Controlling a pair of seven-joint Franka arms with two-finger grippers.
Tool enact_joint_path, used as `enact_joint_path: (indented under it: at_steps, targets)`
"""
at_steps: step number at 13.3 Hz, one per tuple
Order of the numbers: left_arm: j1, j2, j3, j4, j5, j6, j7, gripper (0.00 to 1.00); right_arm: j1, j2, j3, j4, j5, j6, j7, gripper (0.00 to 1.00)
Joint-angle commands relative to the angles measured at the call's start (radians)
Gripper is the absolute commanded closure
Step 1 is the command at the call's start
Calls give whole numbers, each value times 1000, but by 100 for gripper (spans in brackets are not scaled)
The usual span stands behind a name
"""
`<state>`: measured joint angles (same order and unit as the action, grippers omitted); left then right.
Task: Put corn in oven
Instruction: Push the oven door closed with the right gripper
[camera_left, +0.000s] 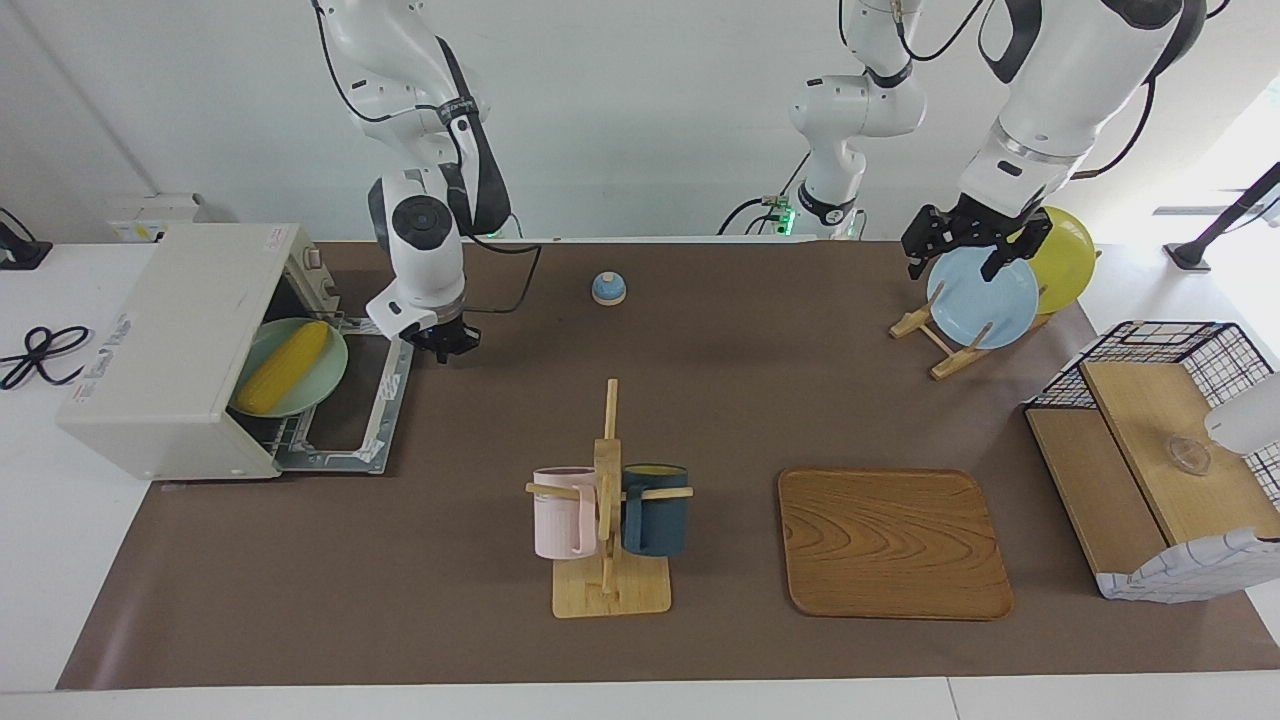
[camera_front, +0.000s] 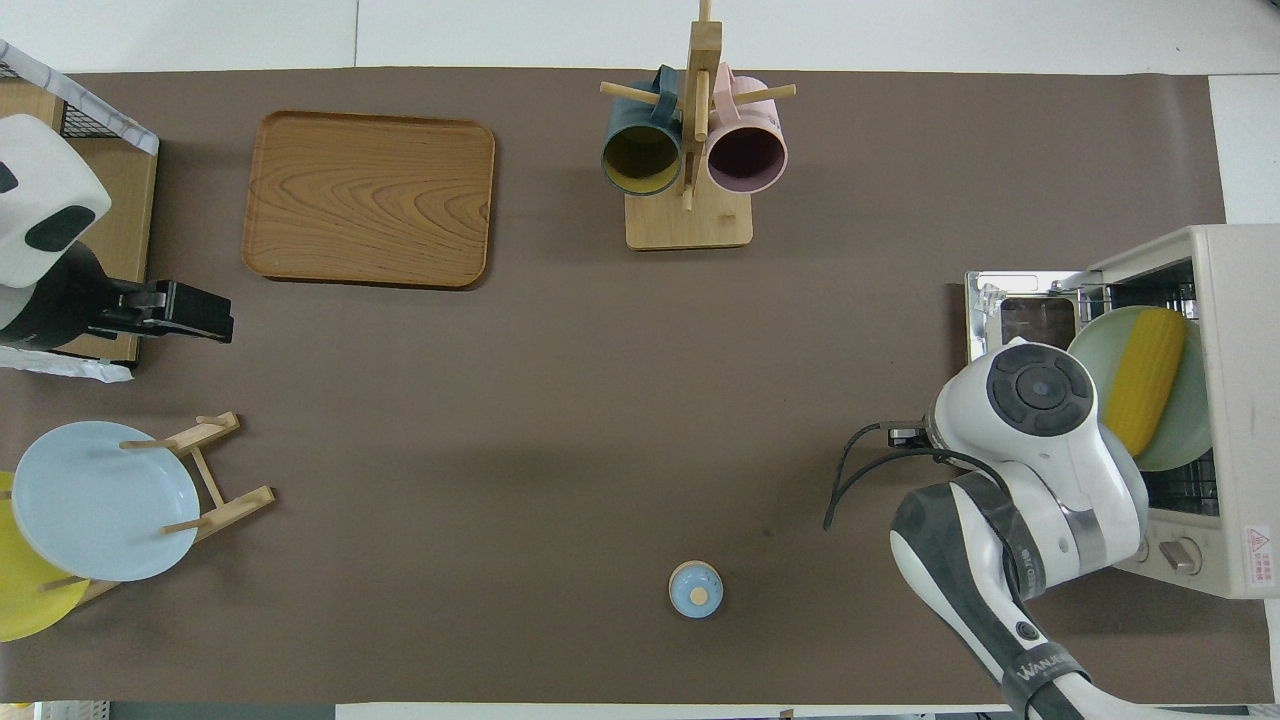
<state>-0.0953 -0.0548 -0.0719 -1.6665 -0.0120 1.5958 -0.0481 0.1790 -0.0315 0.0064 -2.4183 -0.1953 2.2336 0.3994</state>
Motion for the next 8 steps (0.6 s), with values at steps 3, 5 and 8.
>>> enact_joint_path:
  at_steps: [3, 5, 8]
  targets:
    - [11, -7, -6, -3, 17, -2, 8, 0, -82, -50, 6, -83, -3, 70, -33, 100]
    - [11, -5, -6, -3, 17, -2, 8, 0, -99, -53, 6, -100, -3, 84, -56, 100]
    - [11, -5, -6, -3, 17, -2, 8, 0, -99, -61, 6, -114, -3, 84, -54, 100]
